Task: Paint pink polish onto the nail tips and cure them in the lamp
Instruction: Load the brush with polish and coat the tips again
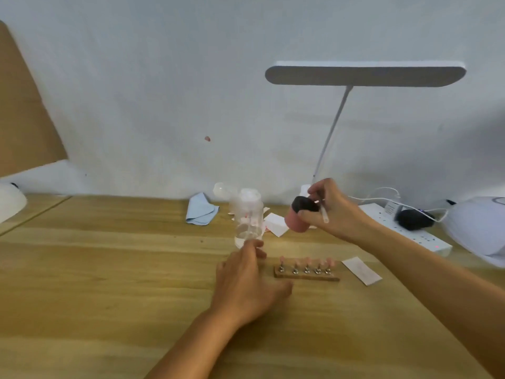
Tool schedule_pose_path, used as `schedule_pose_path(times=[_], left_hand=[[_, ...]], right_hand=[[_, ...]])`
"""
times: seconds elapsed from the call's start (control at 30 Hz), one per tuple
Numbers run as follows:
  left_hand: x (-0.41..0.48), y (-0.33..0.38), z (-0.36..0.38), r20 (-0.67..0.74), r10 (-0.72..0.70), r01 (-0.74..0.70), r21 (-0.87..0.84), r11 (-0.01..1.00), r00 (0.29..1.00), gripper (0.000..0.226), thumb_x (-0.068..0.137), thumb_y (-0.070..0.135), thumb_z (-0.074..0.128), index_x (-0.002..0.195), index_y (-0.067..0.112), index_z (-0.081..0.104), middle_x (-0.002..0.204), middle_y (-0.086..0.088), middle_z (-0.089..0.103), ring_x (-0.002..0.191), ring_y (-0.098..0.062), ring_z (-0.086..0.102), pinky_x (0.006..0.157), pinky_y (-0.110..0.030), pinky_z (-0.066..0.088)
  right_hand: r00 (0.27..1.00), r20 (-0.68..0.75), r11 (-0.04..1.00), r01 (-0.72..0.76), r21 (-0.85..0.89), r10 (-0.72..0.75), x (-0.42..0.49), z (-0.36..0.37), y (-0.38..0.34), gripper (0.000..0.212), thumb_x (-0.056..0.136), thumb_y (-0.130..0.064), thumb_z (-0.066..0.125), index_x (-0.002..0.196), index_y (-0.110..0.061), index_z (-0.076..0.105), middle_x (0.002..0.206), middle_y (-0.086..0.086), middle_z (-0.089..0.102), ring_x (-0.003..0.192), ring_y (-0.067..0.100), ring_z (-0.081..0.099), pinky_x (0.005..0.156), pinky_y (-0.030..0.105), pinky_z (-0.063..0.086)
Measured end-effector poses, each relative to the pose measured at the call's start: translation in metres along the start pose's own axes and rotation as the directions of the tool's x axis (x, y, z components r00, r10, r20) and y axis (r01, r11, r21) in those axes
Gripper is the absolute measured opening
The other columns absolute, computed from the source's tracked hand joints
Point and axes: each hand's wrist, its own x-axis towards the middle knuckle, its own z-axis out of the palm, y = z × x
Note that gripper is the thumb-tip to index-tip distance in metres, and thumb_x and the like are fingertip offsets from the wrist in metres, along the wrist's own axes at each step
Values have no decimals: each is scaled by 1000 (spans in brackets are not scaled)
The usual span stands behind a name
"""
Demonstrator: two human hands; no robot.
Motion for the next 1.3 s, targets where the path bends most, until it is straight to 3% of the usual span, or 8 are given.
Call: schedule_pose_path(times=[0.2, 0.37, 0.5, 0.6, 0.67, 0.87, 1.1, 1.3], left_hand=[[2, 1, 5, 113, 50, -51, 7, 999, 992, 36, 76, 44, 66, 108, 41, 49, 101, 26, 53, 101, -3, 51, 101, -34, 38], [-1, 0, 6, 103, 85, -85, -3, 996, 991, 18, 83, 42, 65, 100, 42, 59, 100, 20, 58, 99, -2, 54, 96, -32, 40], [-4, 1, 7, 84, 92, -91, -19, 996, 992, 18, 81, 44, 66, 99, 42, 63, 97, 19, 60, 95, -2, 55, 92, -31, 42], [-6, 5, 6, 87, 87, -84, -34, 996, 992, 15, 81, 45, 67, 94, 46, 61, 95, 19, 59, 86, 1, 52, 89, -31, 43], [-7, 7, 5, 77, 75, -72, -40, 997, 994, 17, 80, 42, 69, 86, 51, 56, 95, 20, 61, 81, 5, 51, 87, -30, 43], [-5, 7, 4, 41, 32, -27, -116, 993, 999, 28, 79, 34, 75, 79, 54, 55, 85, 27, 65, 80, 7, 57, 78, -22, 44], [-2, 1, 1, 20, 7, -1, -299, 954, 1000, 28, 78, 18, 79, 85, 44, 68, 91, 22, 72, 71, 0, 61, 77, -23, 51], [-2, 3, 5, 5, -1, 3, -422, 907, 1000, 32, 80, 16, 80, 86, 45, 69, 90, 23, 74, 84, 3, 68, 80, -18, 51]], right_hand=[[971, 228, 979, 113, -168, -73, 40, 49, 9, 52, 81, -16, 72, 118, -5, 37, 97, 4, 49, 83, 20, 50, 73, 30, 42], [949, 313, 999, 27, -26, -17, 35, 54, 16, 58, 84, -32, 73, 125, -9, 40, 119, 5, 55, 108, 22, 55, 92, 31, 44], [972, 237, 988, -37, 149, 1, 20, 33, 23, 38, 95, -47, 52, 124, -23, 52, 123, -7, 58, 118, 12, 51, 99, 27, 41], [971, 67, 961, 238, -140, -231, -1, 8, 42, 33, 102, -40, 37, 124, -20, 52, 103, -6, 60, 97, 15, 56, 85, 33, 45], [914, 133, 821, 403, -406, -383, -15, -8, 66, 27, 102, -32, 36, 122, -17, 47, 94, -7, 54, 85, 17, 56, 77, 39, 47], [892, 349, 657, 449, -606, -288, -42, -13, 114, 43, 96, -19, 45, 137, -30, 42, 135, -10, 49, 120, 13, 48, 97, 28, 42], [897, 383, 609, 434, -664, -221, -29, -1, 97, 67, 97, -18, 41, 153, -40, 11, 144, -9, 38, 124, 16, 42, 96, 26, 37], [959, 188, 877, 270, -397, -210, -65, -10, 91, 38, 84, -9, 55, 112, -30, 67, 114, -13, 55, 109, 13, 51, 92, 30, 40]])
